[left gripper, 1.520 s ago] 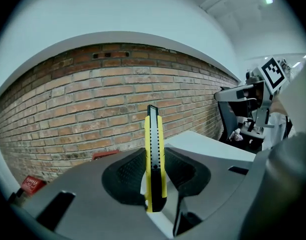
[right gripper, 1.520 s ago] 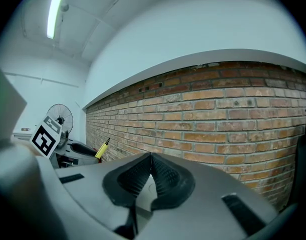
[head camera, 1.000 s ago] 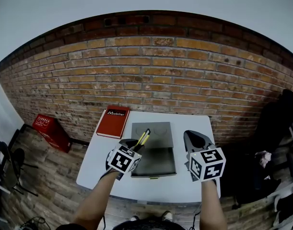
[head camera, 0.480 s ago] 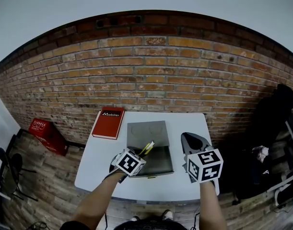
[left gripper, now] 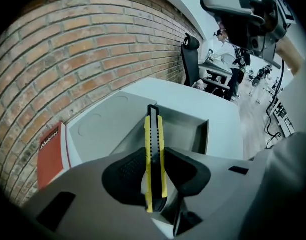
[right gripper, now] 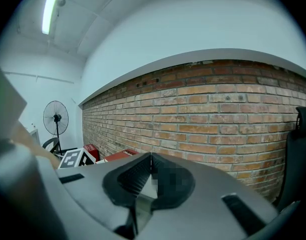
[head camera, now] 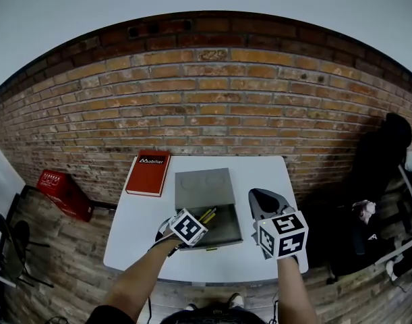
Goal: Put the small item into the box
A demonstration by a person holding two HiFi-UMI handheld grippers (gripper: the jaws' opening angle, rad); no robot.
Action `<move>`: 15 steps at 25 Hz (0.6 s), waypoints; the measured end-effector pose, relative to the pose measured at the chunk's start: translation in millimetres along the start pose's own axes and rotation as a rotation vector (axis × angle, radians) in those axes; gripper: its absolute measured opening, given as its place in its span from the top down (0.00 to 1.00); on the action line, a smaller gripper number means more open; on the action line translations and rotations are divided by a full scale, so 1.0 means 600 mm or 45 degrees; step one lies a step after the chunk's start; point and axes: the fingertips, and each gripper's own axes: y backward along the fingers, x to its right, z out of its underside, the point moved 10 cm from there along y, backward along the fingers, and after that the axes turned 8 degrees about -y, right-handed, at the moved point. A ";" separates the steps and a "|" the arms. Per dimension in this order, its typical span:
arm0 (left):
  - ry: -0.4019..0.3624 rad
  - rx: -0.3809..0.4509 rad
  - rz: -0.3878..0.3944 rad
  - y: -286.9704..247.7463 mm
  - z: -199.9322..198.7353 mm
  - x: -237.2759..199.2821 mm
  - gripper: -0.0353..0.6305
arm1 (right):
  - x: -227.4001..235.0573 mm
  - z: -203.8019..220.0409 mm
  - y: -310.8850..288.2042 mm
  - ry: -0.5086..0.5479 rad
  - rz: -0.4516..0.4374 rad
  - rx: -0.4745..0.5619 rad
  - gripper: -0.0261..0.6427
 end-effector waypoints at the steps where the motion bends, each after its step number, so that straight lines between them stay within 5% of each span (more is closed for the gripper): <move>1: 0.000 -0.017 0.020 -0.005 0.003 0.002 0.75 | -0.001 0.001 0.000 -0.001 0.001 -0.002 0.93; 9: -0.081 -0.081 0.081 -0.048 0.010 0.006 0.75 | 0.006 0.009 0.003 -0.009 0.030 -0.014 0.93; 15: -0.063 -0.222 0.208 -0.071 0.028 0.020 0.75 | 0.009 0.012 0.001 -0.016 0.038 -0.029 0.93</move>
